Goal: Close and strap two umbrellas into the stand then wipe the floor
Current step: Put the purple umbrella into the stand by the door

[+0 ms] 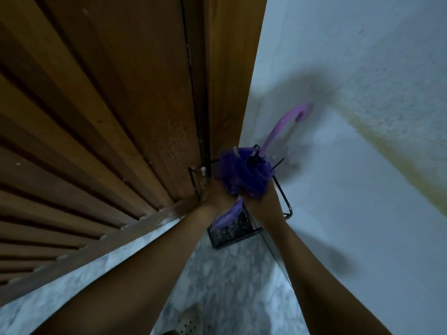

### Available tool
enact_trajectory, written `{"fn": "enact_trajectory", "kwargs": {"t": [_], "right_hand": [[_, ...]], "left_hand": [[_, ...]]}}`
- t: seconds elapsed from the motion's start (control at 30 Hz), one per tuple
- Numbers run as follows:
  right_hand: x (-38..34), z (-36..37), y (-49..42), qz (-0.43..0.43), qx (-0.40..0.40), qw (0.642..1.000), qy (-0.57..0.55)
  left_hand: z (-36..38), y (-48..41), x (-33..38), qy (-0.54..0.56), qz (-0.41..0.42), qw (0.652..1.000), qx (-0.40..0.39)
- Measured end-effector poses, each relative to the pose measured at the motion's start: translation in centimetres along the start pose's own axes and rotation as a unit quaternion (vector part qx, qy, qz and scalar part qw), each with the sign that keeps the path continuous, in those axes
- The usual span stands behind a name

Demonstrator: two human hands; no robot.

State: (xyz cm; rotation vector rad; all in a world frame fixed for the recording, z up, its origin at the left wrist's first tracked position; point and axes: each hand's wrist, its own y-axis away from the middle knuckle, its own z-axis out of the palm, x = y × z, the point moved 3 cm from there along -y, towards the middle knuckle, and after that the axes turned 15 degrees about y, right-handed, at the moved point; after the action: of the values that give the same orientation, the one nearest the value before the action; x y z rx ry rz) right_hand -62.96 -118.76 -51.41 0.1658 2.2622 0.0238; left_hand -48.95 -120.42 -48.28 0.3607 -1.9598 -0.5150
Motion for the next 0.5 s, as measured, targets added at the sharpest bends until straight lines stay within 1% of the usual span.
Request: {"fn": "enact_trajectory", "kwargs": {"t": [0.03,0.1,0.17,0.23,0.27,0.37,0.5], "right_hand": [[0.4,0.3,-0.3,0.004,-0.025,1.0,0.001],[1.0,0.8,-0.7,0.014,-0.025,1.0,-0.006],[0.4,1.0,-1.0,0.019,-0.018,0.999,-0.027],[0.3,1.3,-1.6,0.03,-0.028,0.998,-0.046],[-0.1,1.3,-1.7,0.028,-0.037,0.998,-0.034],[-0.6,1.5,-2.2,0.028,-0.051,0.998,-0.029],[-0.8,1.3,-2.6,0.035,-0.069,0.997,0.018]], "left_hand": [[0.1,-0.3,0.0,0.002,0.011,1.0,-0.009],[0.3,-0.6,0.1,0.004,0.034,0.999,-0.031],[-0.1,-0.4,0.3,0.058,0.05,0.997,-0.017],[-0.5,-0.4,0.9,0.105,0.085,0.991,0.014],[-0.8,-0.4,1.1,0.12,0.097,0.988,0.021],[-1.2,-0.5,1.7,0.165,0.092,0.982,0.025],[-1.4,-0.6,2.0,0.165,0.072,0.983,0.024]]}}
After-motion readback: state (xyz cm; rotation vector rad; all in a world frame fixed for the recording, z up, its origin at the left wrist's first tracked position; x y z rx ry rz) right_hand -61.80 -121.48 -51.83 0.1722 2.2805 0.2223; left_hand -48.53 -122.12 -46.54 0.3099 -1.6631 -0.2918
